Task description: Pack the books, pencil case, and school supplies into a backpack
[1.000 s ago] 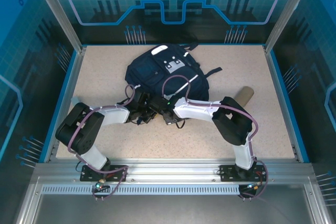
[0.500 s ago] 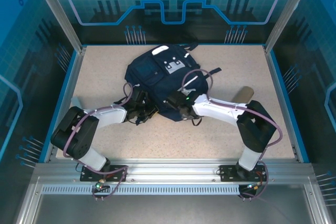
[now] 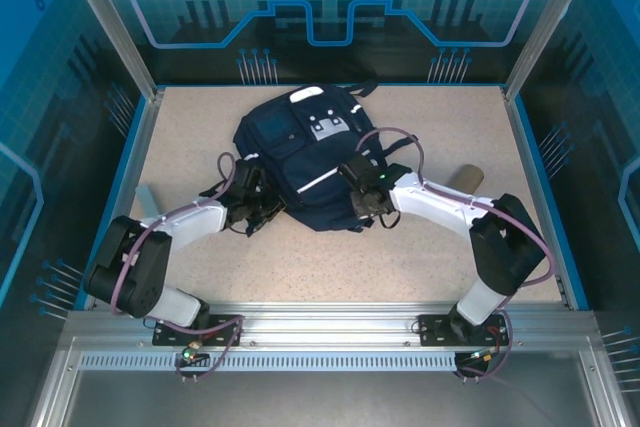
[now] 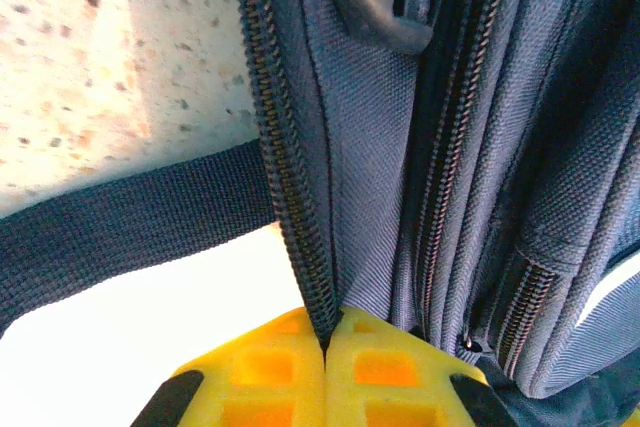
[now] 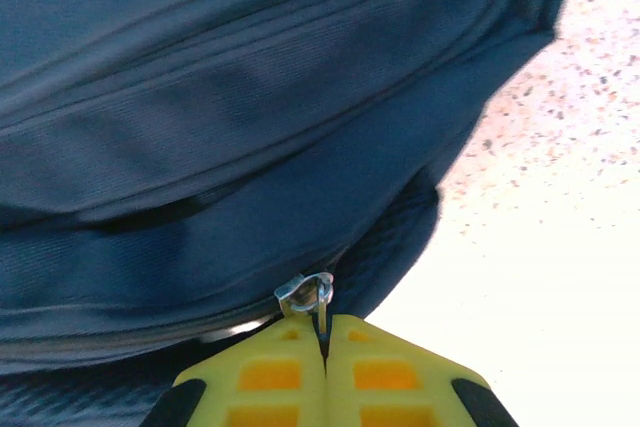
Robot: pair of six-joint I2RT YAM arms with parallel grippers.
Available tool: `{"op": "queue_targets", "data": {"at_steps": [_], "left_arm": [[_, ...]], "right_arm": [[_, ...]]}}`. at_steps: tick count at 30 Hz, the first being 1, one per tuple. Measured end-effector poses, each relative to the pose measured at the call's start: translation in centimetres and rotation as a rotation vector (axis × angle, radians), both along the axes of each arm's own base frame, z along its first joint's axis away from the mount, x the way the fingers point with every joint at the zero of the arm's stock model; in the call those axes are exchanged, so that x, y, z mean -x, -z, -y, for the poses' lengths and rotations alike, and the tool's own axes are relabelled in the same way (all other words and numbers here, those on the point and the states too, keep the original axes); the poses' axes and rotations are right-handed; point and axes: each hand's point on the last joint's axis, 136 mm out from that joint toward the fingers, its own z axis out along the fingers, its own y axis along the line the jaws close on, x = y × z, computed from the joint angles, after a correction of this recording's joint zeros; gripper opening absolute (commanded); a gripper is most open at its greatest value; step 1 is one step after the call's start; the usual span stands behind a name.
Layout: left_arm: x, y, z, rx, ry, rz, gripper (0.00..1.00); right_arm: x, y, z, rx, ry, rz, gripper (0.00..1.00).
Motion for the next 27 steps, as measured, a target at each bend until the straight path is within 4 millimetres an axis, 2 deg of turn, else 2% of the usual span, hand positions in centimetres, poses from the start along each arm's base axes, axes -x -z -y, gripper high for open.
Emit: {"op": "queue_targets", "data": {"at_steps": [2,4,5,9,11,13,17,22,24,27], "left_arm": [[-0.1,-0.4,-0.7,-0.005,-0.003,0.010,0.00],[-0.1,-0.7,-1.4,-0.011,-0.003,0.016,0.02],[-0.1,-0.8,-1.8,-0.017,-0.006,0.016,0.14],[0.5,-0.9,-4.0,-0.078,-0.025,-0.003,0.48],[1.1,-1.5,-5.3,-0.115,-0.042,-0.006,0.61],[1.7,-2.5,-6.3,-0.143,-0.059,0.006,0.67],[3.2,-5.0,-7.7,-0.159,-0.098,0.044,0.72],[4.6,-7.7,-7.7,-0.092,-0.156,0.087,0.72],[4.9,-8.0,-7.5,-0.054,-0.179,0.091,0.72],[5.6,-7.1,-7.0,0.010,-0.204,0.056,0.70]], "right_arm": [[-0.6,0.1,0.7,0.001,0.026,-0.003,0.00],[-0.8,0.2,0.5,-0.016,0.014,-0.007,0.00],[-0.8,0.2,-0.1,-0.036,-0.010,-0.012,0.00],[0.1,0.2,-3.8,-0.157,-0.143,-0.051,0.00],[0.9,0.1,-6.0,-0.228,-0.214,-0.073,0.00],[2.0,0.3,-8.4,-0.297,-0.280,-0.108,0.00],[3.6,0.5,-13.7,-0.417,-0.398,-0.168,0.00],[3.8,-0.1,-19.1,-0.536,-0.485,-0.203,0.00],[3.7,-0.3,-20.9,-0.567,-0.505,-0.208,0.00],[3.6,-0.4,-22.8,-0.592,-0.528,-0.211,0.00]]}}
